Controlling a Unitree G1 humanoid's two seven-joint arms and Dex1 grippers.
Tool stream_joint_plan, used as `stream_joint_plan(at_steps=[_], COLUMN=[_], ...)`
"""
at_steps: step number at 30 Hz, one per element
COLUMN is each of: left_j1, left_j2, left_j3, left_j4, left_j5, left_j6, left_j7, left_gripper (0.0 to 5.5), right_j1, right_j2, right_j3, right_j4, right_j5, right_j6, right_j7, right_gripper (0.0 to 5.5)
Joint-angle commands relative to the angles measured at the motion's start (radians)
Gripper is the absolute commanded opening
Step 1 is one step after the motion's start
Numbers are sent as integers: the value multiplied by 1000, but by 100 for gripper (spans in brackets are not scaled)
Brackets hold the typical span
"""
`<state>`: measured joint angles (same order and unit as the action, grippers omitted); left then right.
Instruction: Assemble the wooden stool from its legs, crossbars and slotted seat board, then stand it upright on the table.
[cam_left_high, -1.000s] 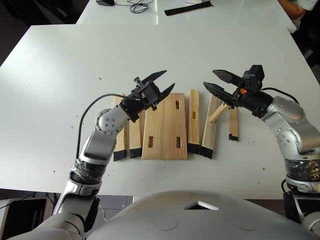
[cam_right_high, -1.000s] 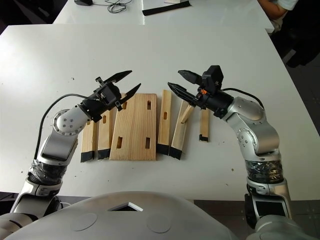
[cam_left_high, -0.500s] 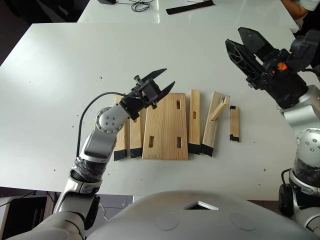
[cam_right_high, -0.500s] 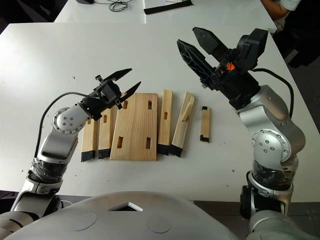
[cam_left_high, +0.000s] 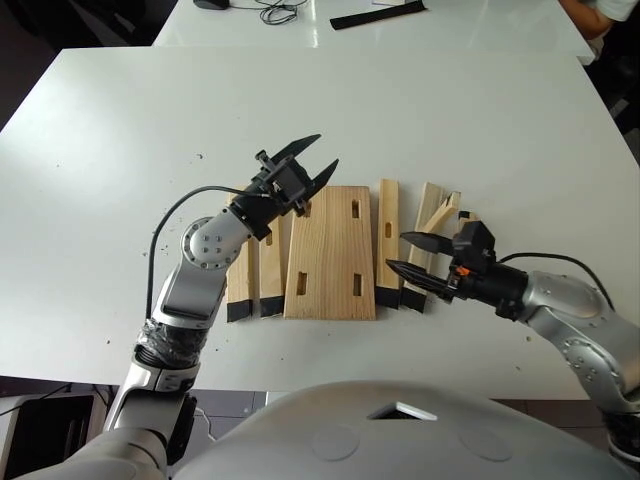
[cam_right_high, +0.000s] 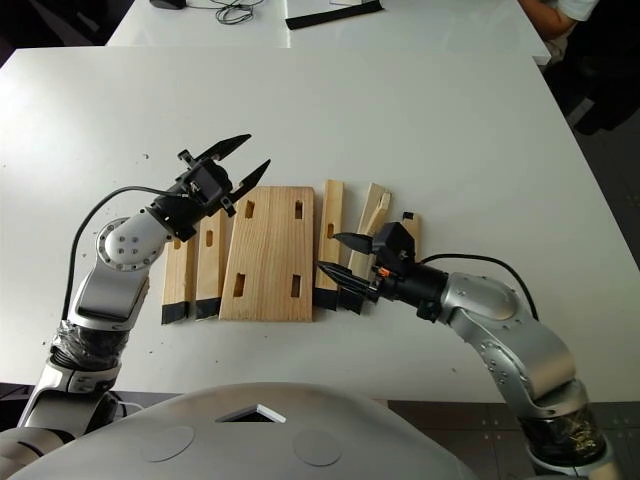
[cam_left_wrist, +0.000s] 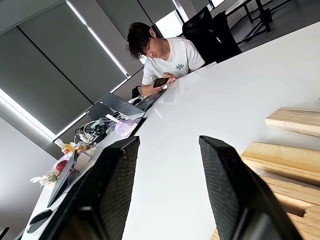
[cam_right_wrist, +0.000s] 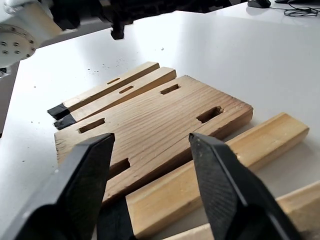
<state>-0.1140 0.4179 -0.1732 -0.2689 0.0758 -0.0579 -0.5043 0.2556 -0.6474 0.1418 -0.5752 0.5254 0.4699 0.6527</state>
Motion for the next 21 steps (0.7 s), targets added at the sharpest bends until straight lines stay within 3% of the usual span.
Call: stream_joint_plan(at_steps=[1, 21], left_j1=[-17, 28], left_j2=[6, 2], left_j3=[0, -9], left_j4=[9, -26], left_j5=[5, 18], left_j6=[-2, 6], left_j7=[-8, 10], left_gripper=[220, 220], right_j1=[-4, 108], right_j2=[3, -151], right_j3=[35, -11], right_j4=[78, 150], right_j5=[-92, -216], right_j6=[-75, -152], right_j7=[28, 207], right_gripper=[276, 276])
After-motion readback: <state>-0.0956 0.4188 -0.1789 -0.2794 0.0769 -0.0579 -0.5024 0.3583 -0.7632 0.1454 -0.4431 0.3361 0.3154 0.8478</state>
